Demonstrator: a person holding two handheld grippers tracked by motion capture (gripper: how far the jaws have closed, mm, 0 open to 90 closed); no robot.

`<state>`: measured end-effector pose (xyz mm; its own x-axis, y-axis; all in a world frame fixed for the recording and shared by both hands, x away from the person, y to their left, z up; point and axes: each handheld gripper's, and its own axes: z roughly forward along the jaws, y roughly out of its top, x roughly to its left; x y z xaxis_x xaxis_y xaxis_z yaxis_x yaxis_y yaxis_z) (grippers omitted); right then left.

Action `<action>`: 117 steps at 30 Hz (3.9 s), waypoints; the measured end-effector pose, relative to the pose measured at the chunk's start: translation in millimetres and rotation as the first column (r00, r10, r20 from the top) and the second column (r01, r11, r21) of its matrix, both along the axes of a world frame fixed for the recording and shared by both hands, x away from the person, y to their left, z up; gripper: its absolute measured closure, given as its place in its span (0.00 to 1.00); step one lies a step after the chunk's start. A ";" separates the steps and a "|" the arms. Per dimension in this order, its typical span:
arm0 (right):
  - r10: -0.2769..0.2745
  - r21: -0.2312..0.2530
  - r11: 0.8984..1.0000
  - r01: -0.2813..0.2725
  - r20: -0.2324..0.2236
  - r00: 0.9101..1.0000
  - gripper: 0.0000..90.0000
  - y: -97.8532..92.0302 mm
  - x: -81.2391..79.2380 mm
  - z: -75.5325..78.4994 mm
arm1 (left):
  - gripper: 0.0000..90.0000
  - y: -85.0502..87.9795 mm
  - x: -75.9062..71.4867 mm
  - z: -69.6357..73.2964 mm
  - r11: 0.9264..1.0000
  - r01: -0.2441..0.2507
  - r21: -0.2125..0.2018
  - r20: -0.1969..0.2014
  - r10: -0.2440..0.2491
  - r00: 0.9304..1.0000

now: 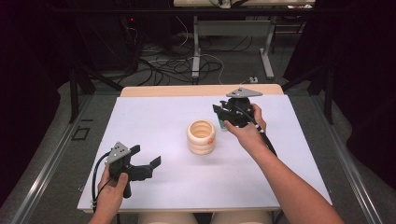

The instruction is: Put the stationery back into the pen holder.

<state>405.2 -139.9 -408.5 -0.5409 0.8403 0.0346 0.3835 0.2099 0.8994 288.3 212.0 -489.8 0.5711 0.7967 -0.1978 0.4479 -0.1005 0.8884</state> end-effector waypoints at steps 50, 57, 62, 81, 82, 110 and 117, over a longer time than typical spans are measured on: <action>0.053 -0.004 0.999 -0.053 0.001 0.999 0.72 51.7 9.5 -9.3 | 0.04 2.7 0.0 0.5 1.000 -0.009 -0.012 -0.004 0.009 1.000; 0.055 -0.004 0.998 -0.055 -0.003 0.998 0.72 52.4 10.5 -13.8 | 0.04 2.6 -0.1 0.5 1.000 -0.007 -0.011 -0.001 0.007 1.000; 0.048 -0.006 0.999 -0.048 -0.008 0.999 0.72 51.6 10.9 -18.3 | 0.04 2.8 -0.1 0.3 1.000 -0.008 -0.013 -0.001 0.008 1.000; 0.049 -0.010 0.999 -0.049 -0.009 0.999 0.72 57.7 11.7 -33.7 | 0.04 3.1 -0.4 0.6 1.000 -0.007 -0.011 -0.001 0.007 1.000; 0.051 -0.014 0.999 -0.051 -0.011 0.999 0.72 58.0 12.1 -36.3 | 0.04 3.1 -0.4 0.6 1.000 -0.007 -0.012 -0.001 0.007 1.000; 0.074 0.003 0.997 -0.074 -0.089 0.993 0.55 55.7 5.5 -68.1 | 0.04 2.1 -0.4 0.1 1.000 -0.006 -0.012 -0.003 0.006 1.000; 0.095 -0.004 0.995 -0.096 -0.067 0.993 0.34 51.6 1.2 -61.7 | 0.04 2.8 -0.1 0.6 1.000 -0.006 -0.008 0.002 0.006 1.000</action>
